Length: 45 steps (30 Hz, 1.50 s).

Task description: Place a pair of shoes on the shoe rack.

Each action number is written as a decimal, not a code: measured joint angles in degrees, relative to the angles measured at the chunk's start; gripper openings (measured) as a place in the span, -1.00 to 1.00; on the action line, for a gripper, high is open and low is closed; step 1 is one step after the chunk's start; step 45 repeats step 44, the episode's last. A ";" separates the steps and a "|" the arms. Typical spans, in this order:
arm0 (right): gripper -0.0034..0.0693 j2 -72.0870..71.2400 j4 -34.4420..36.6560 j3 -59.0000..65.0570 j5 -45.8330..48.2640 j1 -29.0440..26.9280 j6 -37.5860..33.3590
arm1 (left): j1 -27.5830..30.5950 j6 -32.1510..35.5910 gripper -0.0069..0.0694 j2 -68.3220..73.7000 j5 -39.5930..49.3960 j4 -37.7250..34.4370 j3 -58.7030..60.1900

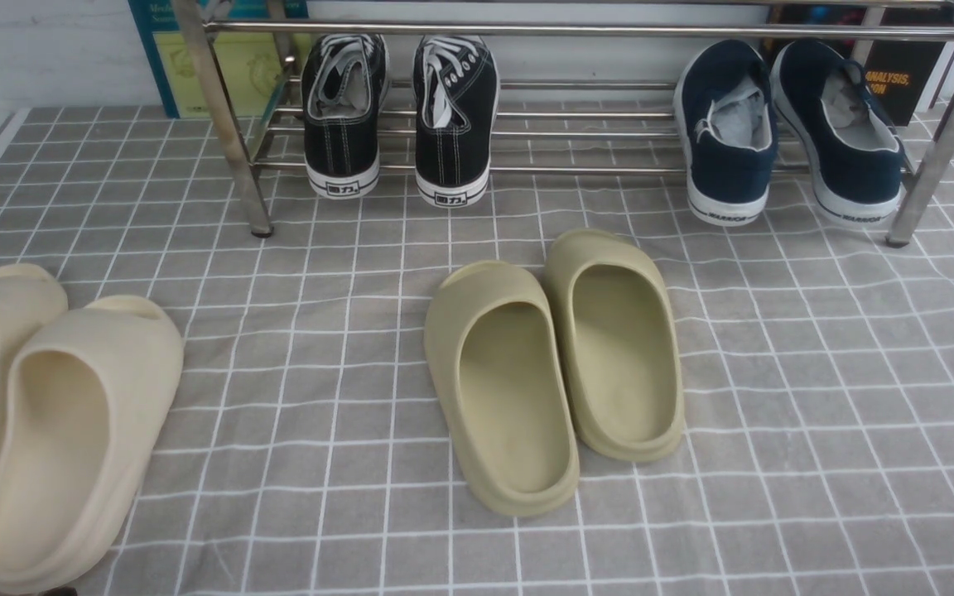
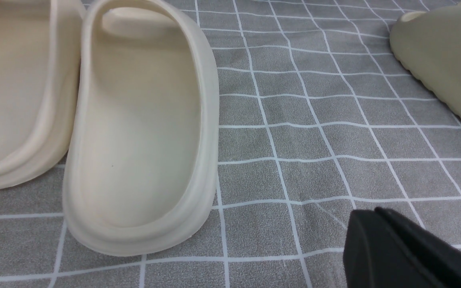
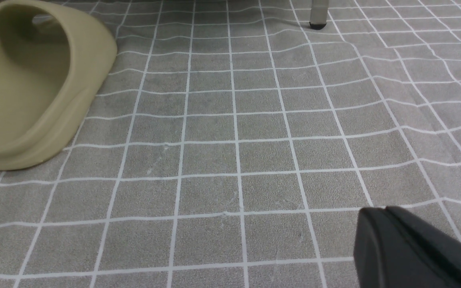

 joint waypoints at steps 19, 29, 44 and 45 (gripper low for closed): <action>-0.89 0.00 0.00 0.00 -0.04 0.00 0.00 | 0.00 0.00 -0.81 0.00 0.00 0.00 0.00; -0.87 0.00 0.00 0.00 -0.04 0.00 0.00 | 0.00 0.00 -0.77 0.00 0.00 0.00 0.00; -0.85 0.00 -0.02 0.00 -0.04 0.00 0.00 | 0.00 0.00 -0.73 0.00 0.00 0.00 0.00; -0.85 0.00 -0.02 0.00 -0.04 0.00 0.00 | 0.00 0.00 -0.73 0.00 0.00 0.00 0.00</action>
